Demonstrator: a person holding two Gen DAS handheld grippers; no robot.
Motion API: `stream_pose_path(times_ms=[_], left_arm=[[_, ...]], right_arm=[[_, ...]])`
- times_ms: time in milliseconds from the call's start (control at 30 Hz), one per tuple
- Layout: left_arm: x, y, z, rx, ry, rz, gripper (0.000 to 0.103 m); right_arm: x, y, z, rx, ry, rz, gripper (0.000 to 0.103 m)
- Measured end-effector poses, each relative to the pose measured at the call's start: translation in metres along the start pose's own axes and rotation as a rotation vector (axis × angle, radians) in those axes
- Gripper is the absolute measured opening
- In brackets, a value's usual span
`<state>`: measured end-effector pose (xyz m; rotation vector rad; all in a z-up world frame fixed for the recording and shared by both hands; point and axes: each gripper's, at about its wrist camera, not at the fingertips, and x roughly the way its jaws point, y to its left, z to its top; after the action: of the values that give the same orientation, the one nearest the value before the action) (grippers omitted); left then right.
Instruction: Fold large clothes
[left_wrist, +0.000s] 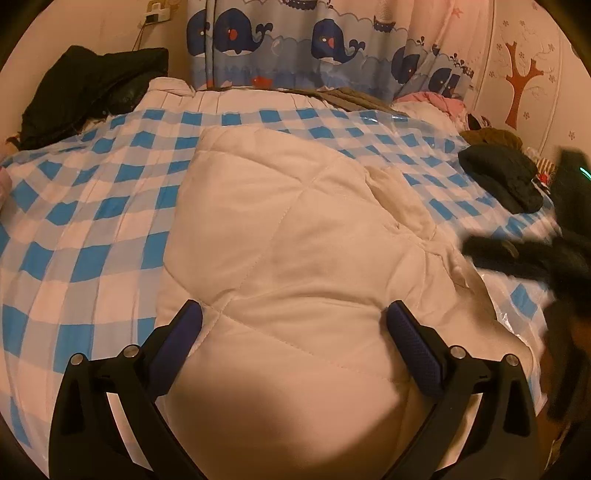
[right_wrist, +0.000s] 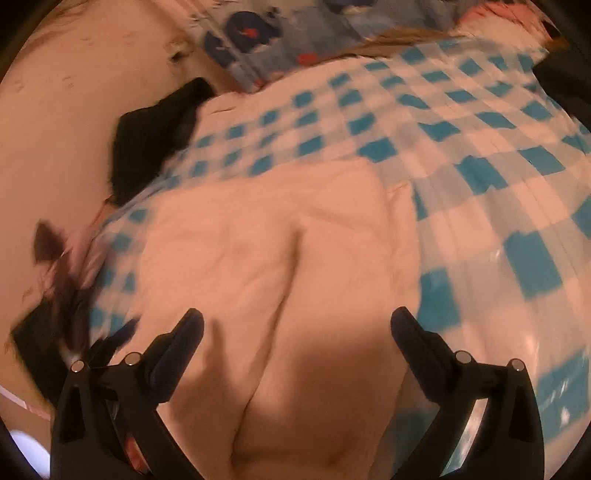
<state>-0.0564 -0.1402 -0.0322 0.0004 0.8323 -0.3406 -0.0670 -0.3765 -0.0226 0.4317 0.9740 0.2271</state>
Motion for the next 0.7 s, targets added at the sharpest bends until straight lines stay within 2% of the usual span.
stream_pose_path(times_ms=[67,133,167,267,333,433,500,567,633,700], left_arm=[[0.0,-0.001,0.0,0.006,0.0,0.005,0.095],[0.002,-0.007,-0.001,0.034,0.002,0.036,0.095],[0.002,-0.008,-0.001,0.035,0.0,0.04,0.095],[-0.001,-0.006,0.001,0.021,-0.005,0.033,0.095],[-0.002,-0.002,0.002,0.005,-0.008,0.025,0.095],[-0.002,0.002,0.004,-0.012,-0.002,0.014,0.095],[-0.002,0.0,0.005,-0.007,0.001,0.018,0.095],[-0.002,-0.003,0.004,0.018,0.003,0.03,0.095],[-0.003,-0.006,0.003,0.033,-0.008,0.051,0.095],[-0.004,-0.002,0.004,0.016,-0.011,0.05,0.095]], right_arm=[[0.02,0.002,-0.018,-0.056,0.06,-0.073,0.098],[0.036,-0.022,-0.029,0.046,0.063,0.036,0.098],[0.037,-0.025,-0.029,0.053,0.065,0.049,0.098],[0.025,-0.016,-0.022,0.041,0.075,-0.006,0.098],[0.001,-0.004,-0.022,0.024,0.028,-0.038,0.098],[-0.028,0.008,-0.036,-0.02,-0.036,-0.022,0.098],[-0.017,0.008,-0.049,-0.061,0.004,-0.083,0.098],[0.005,-0.009,-0.058,0.002,0.053,-0.019,0.098],[0.009,-0.023,-0.054,0.093,0.095,0.065,0.098],[-0.002,-0.021,-0.042,0.103,0.066,0.077,0.098]])
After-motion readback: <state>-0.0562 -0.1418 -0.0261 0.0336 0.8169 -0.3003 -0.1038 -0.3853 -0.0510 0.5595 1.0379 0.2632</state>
